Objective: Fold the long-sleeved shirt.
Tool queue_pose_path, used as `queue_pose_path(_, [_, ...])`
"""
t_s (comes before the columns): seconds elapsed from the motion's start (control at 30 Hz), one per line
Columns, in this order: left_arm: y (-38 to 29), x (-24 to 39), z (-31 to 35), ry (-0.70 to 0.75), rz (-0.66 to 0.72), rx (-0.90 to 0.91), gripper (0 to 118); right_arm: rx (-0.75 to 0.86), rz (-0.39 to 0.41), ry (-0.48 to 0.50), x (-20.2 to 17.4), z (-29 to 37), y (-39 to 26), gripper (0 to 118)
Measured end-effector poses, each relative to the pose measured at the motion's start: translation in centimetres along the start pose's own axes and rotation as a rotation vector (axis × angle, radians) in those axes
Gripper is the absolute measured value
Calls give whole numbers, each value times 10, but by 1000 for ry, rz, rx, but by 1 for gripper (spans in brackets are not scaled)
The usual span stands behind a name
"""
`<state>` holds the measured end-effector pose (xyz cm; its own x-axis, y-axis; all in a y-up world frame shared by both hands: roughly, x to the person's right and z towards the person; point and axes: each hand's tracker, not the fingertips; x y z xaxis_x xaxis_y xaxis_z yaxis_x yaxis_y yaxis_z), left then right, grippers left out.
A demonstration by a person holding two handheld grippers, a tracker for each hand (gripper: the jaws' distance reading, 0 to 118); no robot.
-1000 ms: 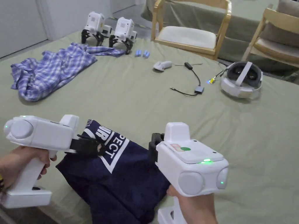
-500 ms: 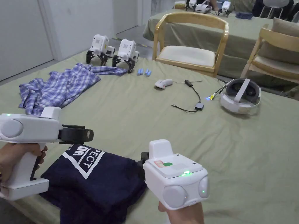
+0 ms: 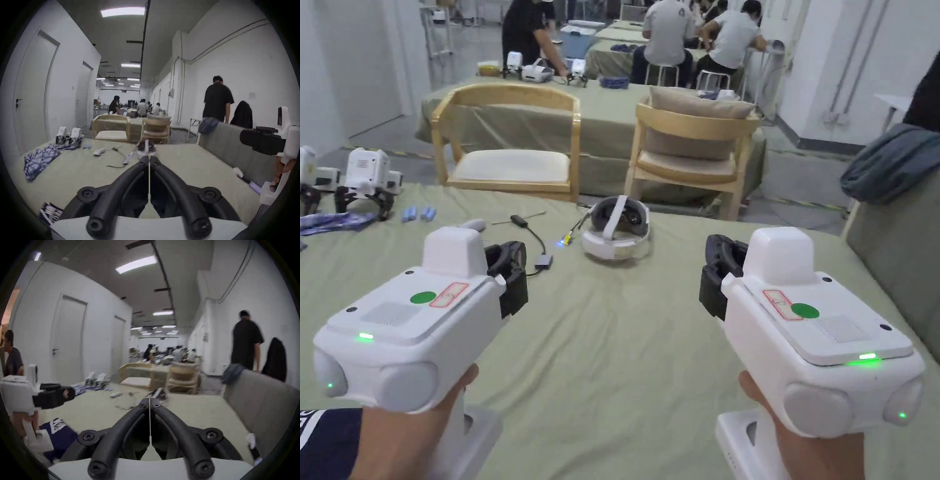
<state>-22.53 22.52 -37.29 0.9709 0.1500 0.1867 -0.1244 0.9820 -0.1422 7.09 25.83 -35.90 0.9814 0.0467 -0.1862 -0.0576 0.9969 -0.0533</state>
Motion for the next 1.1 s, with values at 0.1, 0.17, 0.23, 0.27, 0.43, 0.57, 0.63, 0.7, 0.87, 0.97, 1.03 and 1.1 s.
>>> queue_pose_path(0.1, [-20, 46, -3, -9, -17, 27, 6, 36, 19, -118, 37, 30, -11, 0])
queue_pose_path(0.17, [-37, 69, -2, 21, -73, 89, 6, 42, 36, -178, 53, 49, -20, 0])
queue_pose_path(0.23, [-52, 84, -2, 57, -139, 98, 6, 51, 32, -217, 65, 62, -33, 0])
queue_pose_path(0.27, [-59, 88, -1, 48, -143, 83, 6, 44, 24, -232, 71, 68, -42, 0])
queue_pose_path(0.43, [-91, 101, 10, 101, -193, 60, 6, 36, 21, -297, 83, 84, -75, 0])
queue_pose_path(0.57, [-105, 103, 19, 93, -175, 57, 6, 13, 8, -303, 87, 89, -97, 0])
queue_pose_path(0.63, [-107, 106, 21, 105, -176, 59, 6, -8, 28, -304, 86, 89, -103, 0])
queue_pose_path(0.7, [-107, 106, 20, 108, -176, 53, 6, -19, 31, -300, 88, 88, -106, 0])
queue_pose_path(0.87, [-104, 105, 22, 96, -141, 39, 52, -21, 8, -282, 91, 90, -102, 28])
queue_pose_path(0.97, [-104, 105, 22, 91, -141, 58, 109, -23, 14, -280, 91, 89, -100, 109])
queue_pose_path(1.03, [-100, 106, 28, 75, -150, 79, 111, 13, 29, -276, 87, 91, -101, 118])
queue_pose_path(1.1, [-97, 108, 27, 81, -161, 72, 111, 4, 33, -281, 84, 90, -101, 118])
